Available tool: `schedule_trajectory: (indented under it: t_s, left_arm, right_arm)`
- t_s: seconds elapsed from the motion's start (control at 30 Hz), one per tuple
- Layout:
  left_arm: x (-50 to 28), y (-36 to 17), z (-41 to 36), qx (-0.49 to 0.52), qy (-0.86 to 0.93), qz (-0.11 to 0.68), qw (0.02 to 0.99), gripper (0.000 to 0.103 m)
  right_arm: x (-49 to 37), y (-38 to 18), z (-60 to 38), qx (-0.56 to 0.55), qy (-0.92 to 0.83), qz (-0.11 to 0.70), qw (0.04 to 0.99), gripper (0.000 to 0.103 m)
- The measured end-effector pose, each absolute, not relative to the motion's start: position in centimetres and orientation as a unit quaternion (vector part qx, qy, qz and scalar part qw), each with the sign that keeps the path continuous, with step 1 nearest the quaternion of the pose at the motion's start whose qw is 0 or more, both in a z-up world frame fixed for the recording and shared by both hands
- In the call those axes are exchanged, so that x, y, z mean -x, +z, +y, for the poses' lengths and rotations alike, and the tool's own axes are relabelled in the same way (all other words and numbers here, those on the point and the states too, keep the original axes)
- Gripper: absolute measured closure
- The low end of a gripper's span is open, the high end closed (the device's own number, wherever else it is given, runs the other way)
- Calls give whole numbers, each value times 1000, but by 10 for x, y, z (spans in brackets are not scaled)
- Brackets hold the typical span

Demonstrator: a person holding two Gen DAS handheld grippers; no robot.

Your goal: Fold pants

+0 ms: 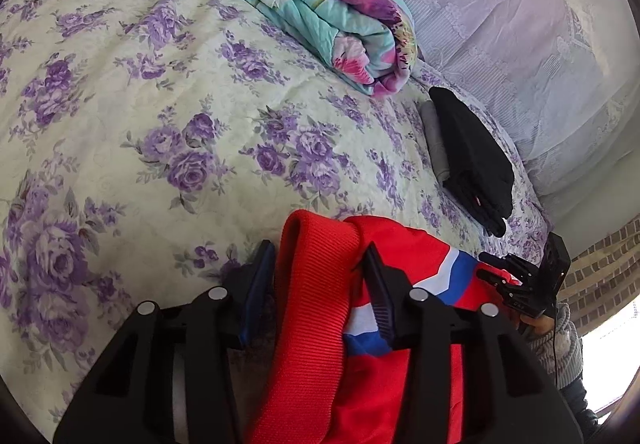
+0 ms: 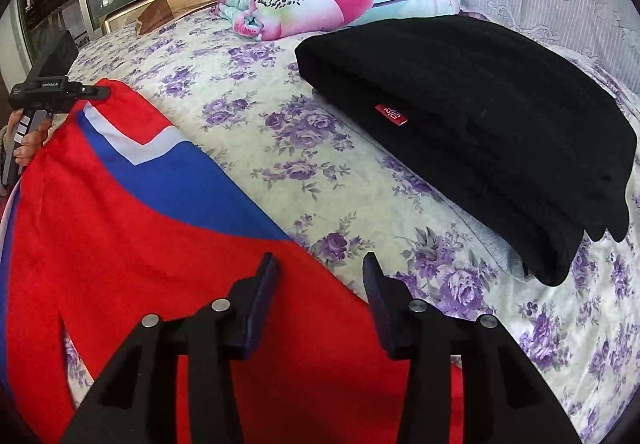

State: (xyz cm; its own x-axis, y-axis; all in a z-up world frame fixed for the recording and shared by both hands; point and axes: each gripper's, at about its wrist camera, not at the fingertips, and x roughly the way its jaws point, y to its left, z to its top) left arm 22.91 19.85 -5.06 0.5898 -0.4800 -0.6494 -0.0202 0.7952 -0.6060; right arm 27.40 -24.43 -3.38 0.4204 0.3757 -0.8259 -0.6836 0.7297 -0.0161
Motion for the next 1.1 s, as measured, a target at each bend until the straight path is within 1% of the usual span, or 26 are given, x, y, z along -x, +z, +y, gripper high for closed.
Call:
schedule_trajectory:
  t_s: [0.03,0.1,0.17,0.47,0.73,0.9,1.1]
  left_arm:
    - [-230,-50,199,290,-139,431,843,63]
    - [-229,-50,200,294,-143,427,843,65]
    - [-228,-49,201,300,-148,423,842,68]
    - [-215,-34,200,287,-147,390,863,71]
    - [-185,4,191,255,-165,347,888,75]
    - [-152,18,195,256,-187,329,889,77]
    - [-102,22,206,243,-199,323,893,76]
  right_arm:
    - [-272,-34,-243,180,325,431,822,71]
    - [-263,-33,-236,205,320,422,823,91]
    - [-254,-26,-231,220,312,412,827,99]
    - [-195,21,-233,198,290,374,859,100]
    - [-93,56,-231,187,278,335,881,100]
    - [-28,66,-228,174,279,314,891,100]
    - [39,54,-214,171,293,310,888,101]
